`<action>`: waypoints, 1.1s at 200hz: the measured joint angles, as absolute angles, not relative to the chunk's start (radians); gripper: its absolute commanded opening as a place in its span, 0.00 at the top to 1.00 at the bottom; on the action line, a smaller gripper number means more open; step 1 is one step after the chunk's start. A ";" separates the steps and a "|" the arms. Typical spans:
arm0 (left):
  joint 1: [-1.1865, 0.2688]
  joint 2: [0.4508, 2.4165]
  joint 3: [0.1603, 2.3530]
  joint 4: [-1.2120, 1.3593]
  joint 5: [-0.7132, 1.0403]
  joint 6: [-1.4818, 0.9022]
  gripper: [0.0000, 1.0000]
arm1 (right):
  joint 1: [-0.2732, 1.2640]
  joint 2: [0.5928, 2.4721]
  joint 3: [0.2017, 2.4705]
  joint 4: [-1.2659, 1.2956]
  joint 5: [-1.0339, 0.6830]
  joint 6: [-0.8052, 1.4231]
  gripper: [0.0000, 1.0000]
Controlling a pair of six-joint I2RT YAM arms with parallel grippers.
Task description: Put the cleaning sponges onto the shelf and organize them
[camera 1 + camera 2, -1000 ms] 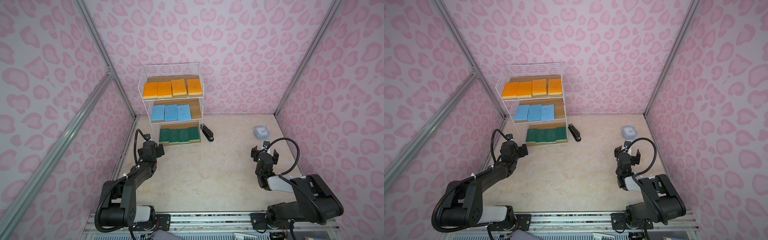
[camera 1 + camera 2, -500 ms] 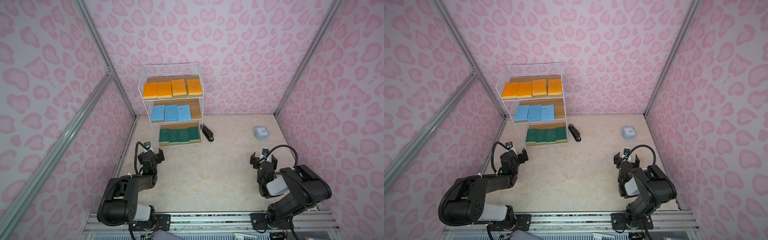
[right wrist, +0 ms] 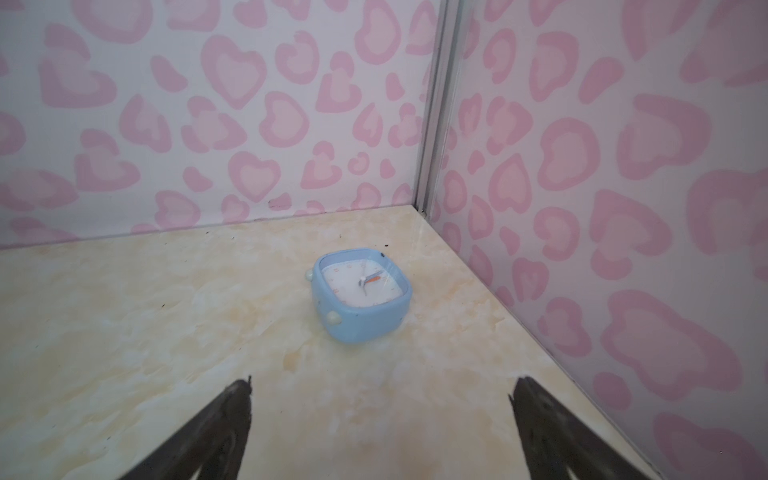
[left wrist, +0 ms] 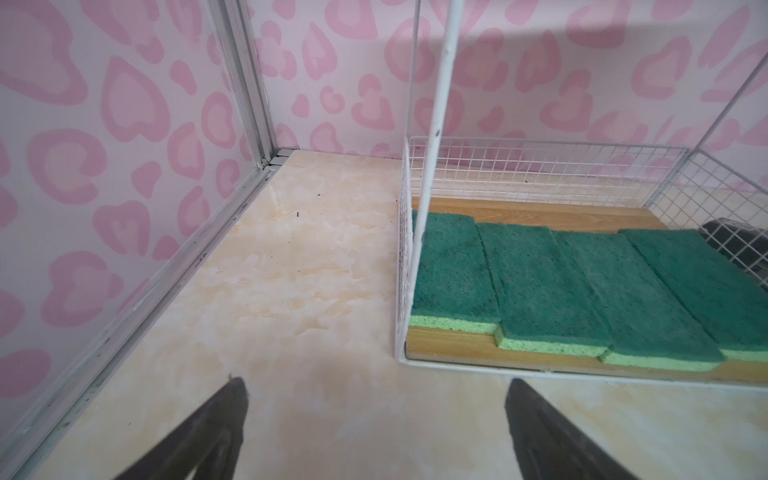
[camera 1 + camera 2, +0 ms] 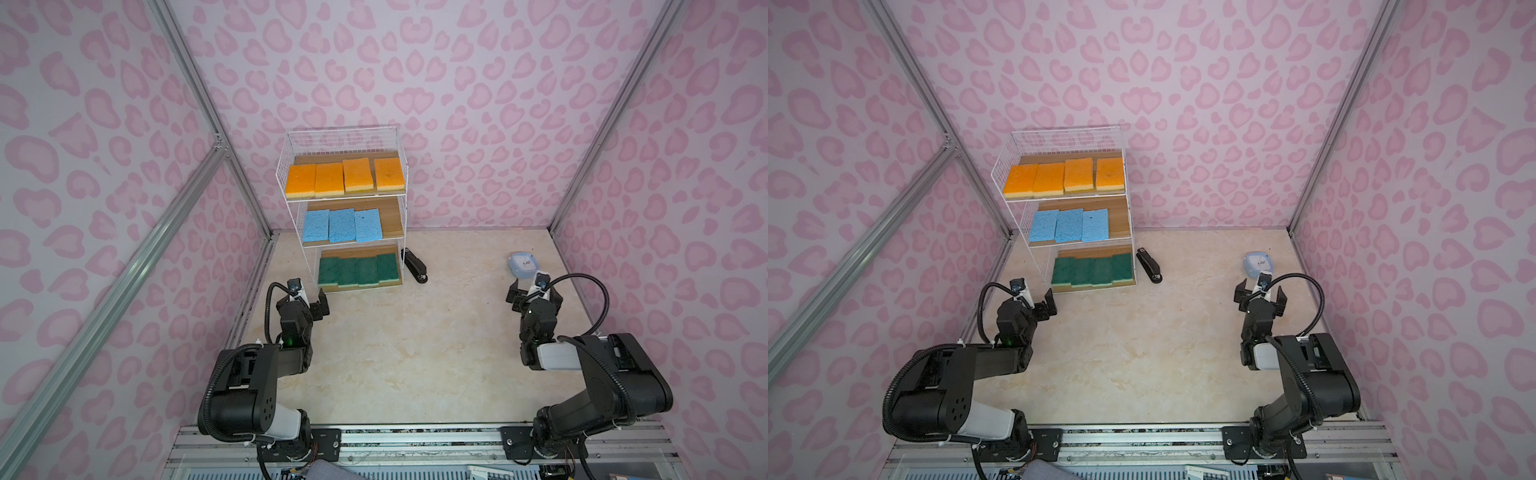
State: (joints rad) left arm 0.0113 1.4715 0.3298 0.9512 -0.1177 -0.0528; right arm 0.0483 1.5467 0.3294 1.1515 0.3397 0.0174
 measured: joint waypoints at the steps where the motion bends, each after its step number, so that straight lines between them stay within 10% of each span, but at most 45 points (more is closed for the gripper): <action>1: 0.011 1.472 0.330 0.951 -0.117 -0.053 0.02 | 0.048 1.549 0.328 1.150 0.337 0.017 0.01; 220: 0.013 1.472 0.329 0.950 -0.102 -0.053 0.02 | 0.064 1.537 0.336 0.974 0.306 0.035 0.01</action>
State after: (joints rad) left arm 0.0128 1.4715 0.3294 0.9501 -0.1020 -0.0528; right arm 0.0635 1.5368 0.3363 0.9741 0.3058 0.0353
